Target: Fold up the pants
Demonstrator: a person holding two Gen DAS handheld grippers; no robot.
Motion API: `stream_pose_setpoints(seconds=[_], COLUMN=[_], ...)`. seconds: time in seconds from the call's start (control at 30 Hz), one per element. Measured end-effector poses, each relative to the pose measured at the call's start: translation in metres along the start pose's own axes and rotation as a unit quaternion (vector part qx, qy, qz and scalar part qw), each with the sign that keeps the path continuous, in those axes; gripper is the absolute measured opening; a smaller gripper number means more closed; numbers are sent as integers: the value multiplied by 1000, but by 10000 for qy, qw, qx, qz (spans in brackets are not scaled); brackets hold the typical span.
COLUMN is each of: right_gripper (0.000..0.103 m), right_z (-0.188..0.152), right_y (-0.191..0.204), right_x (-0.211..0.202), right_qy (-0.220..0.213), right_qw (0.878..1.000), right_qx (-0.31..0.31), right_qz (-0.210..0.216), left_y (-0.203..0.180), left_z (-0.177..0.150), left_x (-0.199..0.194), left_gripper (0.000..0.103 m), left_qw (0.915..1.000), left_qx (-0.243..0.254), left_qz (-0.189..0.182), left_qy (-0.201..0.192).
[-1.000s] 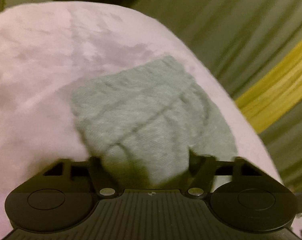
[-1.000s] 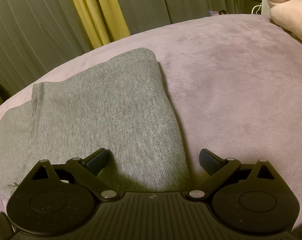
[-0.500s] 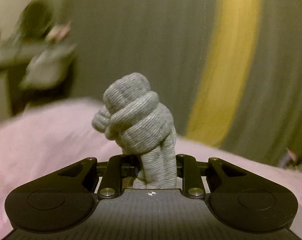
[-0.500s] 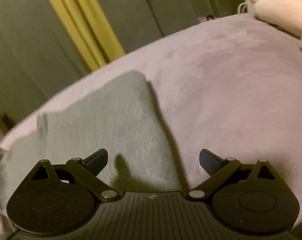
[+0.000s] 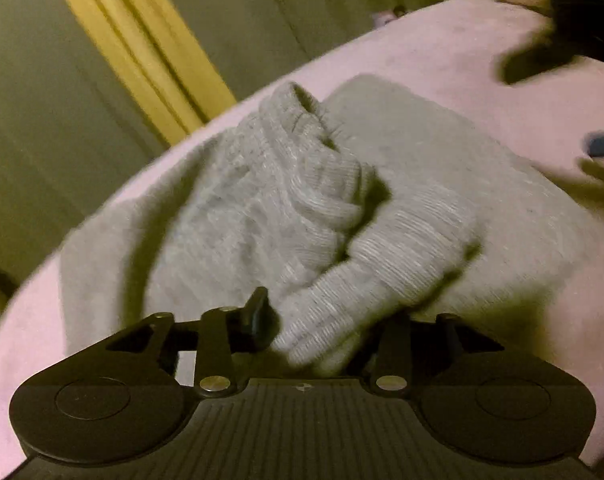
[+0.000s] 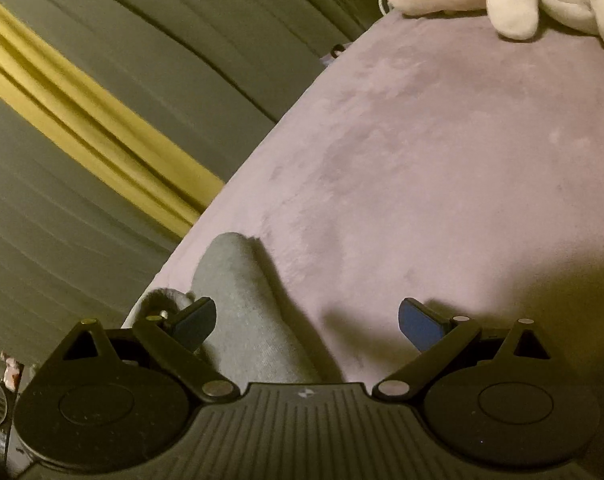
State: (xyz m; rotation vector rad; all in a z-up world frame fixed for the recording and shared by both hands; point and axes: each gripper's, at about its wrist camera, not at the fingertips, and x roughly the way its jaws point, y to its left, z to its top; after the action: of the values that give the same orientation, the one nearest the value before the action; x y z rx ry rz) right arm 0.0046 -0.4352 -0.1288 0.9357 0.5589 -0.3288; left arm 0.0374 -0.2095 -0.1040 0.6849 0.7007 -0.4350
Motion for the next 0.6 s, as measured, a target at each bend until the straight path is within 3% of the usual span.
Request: stream_pose_setpoints(seconds=[0.07,0.1,0.2,0.3,0.4,0.47,0.53,0.6], right_gripper=[98,98,98,98,98,98,98,98], right_z=[-1,-3,-9,-16,-24,-31,-36,-41], right_y=[7,12,29,43,60,70,77,80], right_x=[3,5,5,0,-2,-4,-3,4], right_qy=[101,139,158,93,197,257,375,631], right_qw=[9996,9989,9945,9883,9801,9765,9747,9756], right_qx=[-246,-410,-993,-1469,-1888,-2030,-2028,-1902], right_qz=[130,189,278,411,585,673,865,893], left_y=[19,35,87,137,179,199,218,231], left_z=[-7,-12,-30,-57,-91,-111,-130,-145], left_x=[-23,-36,-63,-64,-48,-38,-25,-18], left_gripper=[88,94,97,98,98,98,98,98], left_qw=[9980,9951,9823,9640,9361,9114,8781,8476], left_qx=[-169,-468,-1519,-2612,-3490,-4023,-4679,-5220], left_qz=[-591,-824,-987,-423,406,723,647,519], left_qy=[-166,-296,-474,-268,132,479,761,804])
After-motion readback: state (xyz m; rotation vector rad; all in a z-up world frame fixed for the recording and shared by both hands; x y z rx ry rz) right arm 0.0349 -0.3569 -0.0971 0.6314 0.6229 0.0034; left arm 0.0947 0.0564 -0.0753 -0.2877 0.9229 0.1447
